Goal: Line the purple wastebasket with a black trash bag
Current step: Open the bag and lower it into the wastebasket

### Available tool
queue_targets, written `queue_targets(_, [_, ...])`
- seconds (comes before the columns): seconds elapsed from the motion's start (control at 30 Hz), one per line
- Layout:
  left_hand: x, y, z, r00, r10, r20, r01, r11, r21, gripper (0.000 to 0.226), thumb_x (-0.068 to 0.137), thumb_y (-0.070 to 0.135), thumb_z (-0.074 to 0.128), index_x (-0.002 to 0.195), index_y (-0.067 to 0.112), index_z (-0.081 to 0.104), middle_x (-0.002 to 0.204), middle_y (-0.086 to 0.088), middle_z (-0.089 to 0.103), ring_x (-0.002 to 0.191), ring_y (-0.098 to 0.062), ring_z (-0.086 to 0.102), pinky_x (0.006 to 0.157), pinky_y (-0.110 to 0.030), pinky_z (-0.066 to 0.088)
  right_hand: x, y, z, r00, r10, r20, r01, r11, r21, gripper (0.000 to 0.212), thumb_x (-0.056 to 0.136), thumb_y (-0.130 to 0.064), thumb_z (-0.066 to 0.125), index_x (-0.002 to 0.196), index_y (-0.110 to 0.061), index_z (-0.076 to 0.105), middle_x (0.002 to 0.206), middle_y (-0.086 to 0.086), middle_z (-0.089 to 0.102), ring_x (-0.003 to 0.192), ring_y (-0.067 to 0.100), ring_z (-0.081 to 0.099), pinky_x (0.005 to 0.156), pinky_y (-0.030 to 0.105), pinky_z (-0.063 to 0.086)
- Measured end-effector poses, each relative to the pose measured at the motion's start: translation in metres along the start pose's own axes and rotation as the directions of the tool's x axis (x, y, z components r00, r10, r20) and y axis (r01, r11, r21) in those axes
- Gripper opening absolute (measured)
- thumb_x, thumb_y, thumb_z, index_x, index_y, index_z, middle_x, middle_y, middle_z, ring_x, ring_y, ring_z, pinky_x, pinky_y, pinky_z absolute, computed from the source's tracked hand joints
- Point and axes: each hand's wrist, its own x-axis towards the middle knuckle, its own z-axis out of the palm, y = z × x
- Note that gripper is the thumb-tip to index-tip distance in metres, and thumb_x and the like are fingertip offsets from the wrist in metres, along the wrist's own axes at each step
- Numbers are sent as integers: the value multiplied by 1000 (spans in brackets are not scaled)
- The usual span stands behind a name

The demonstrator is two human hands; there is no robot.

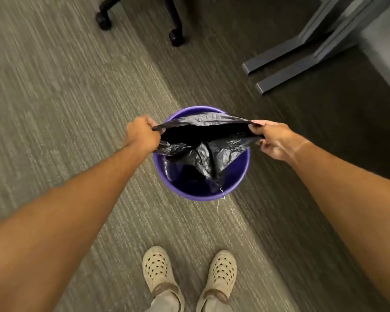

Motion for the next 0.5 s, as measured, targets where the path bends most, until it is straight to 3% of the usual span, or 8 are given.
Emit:
queue_targets(0.17, [27, -2, 16, 998, -65, 7, 65, 972, -227, 29, 79, 18, 78, 62, 23, 55, 76, -3, 66, 79, -23, 67, 70, -30, 56, 28, 5, 22, 998, -25, -54, 33, 987, 154, 11, 91, -17, 68, 82, -21, 61, 60, -5, 60, 31, 1, 49, 30, 10, 25])
queue_targets(0.23, [34, 0, 20, 994, -107, 23, 109, 947, -301, 28, 81, 15, 76, 63, 23, 56, 69, 2, 62, 69, -17, 63, 54, -22, 49, 38, 2, 28, 999, -10, -37, 19, 968, 251, 14, 90, -20, 68, 97, -23, 56, 73, -3, 59, 33, 3, 54, 29, 11, 28])
queue_targets(0.3, [38, 2, 27, 986, -163, 41, 166, 912, -376, 28, 84, 12, 74, 65, 23, 57, 66, 3, 60, 56, -10, 59, 40, -16, 40, 46, -3, 33, 999, 24, 23, -31, 930, 365, 7, 94, -18, 63, 94, -19, 56, 87, 2, 61, 50, 10, 65, 28, 12, 32])
queue_targets(0.37, [40, 3, 35, 964, -251, 83, 259, 828, -498, 27, 88, 2, 66, 68, 18, 59, 67, -1, 61, 45, -6, 60, 34, -13, 39, 53, -5, 38, 996, 72, 57, -91, 833, 546, 5, 96, -9, 57, 95, -12, 61, 100, 8, 61, 83, 19, 68, 31, 14, 41])
queue_targets(0.4, [42, 2, 38, 943, -307, 125, 323, 762, -561, 28, 90, -3, 61, 70, 16, 60, 69, -3, 62, 48, -6, 62, 36, -14, 44, 56, -5, 40, 994, 86, 64, -106, 752, 651, 9, 97, -3, 53, 96, -6, 62, 99, 10, 61, 89, 21, 65, 34, 17, 47])
queue_targets(0.5, [51, -5, 48, 875, -404, 265, 470, 584, -662, 24, 94, -9, 51, 82, 9, 61, 79, -6, 64, 74, -17, 65, 63, -27, 59, 67, -1, 42, 987, 118, 111, -160, 588, 793, 22, 96, 8, 42, 85, 0, 59, 81, 11, 58, 72, 20, 58, 41, 25, 55])
